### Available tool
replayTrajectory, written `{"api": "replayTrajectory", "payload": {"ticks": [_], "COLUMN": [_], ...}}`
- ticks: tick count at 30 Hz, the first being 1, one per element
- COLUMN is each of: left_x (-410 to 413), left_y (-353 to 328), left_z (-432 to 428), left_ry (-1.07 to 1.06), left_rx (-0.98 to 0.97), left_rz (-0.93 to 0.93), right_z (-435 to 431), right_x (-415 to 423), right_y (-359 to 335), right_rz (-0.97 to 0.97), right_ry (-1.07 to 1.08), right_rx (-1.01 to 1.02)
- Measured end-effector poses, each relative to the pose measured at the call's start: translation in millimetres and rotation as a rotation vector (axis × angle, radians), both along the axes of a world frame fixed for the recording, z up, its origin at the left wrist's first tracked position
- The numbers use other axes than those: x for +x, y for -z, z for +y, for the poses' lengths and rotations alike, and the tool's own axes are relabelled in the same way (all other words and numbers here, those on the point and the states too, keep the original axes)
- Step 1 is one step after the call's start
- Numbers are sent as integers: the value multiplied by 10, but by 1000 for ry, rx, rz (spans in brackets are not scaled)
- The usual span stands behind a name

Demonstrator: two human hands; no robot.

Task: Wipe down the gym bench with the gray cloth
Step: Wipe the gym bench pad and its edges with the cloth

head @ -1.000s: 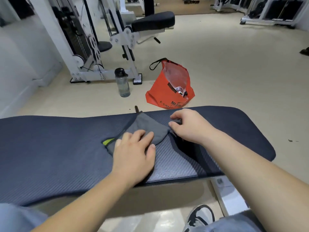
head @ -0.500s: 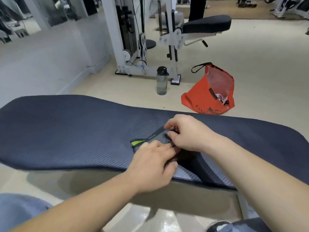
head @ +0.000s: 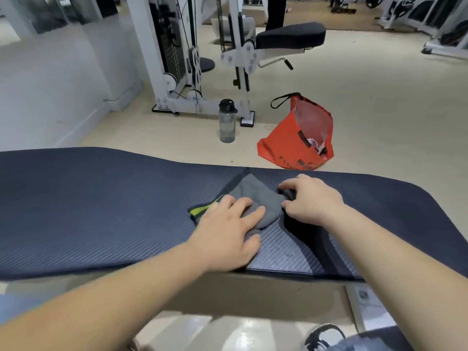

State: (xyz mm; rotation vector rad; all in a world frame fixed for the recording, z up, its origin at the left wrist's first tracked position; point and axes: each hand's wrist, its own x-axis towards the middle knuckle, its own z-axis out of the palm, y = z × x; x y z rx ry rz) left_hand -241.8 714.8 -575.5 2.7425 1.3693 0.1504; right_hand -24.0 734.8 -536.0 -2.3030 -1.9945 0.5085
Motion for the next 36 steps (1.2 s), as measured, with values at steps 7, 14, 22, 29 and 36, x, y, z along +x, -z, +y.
{"api": "replayTrajectory", "payload": {"ticks": [7, 14, 22, 29, 36], "left_x": [467, 1251, -40, 28, -1408], "left_y": [-39, 30, 32, 115, 63], "left_z": [677, 212, 821, -511, 23], "left_ry": [-495, 162, -450, -151, -638], "left_rx": [-30, -4, 25, 95, 60], "left_rz": [77, -59, -3, -154, -75], "right_z": [-22, 47, 101, 258, 288], "right_x": [419, 455, 66, -630, -1224], "right_y": [34, 46, 36, -59, 16], "right_rz": [426, 394, 341, 214, 131], "right_ry": [199, 217, -3, -155, -347], "right_rx": [243, 349, 236, 241, 106]}}
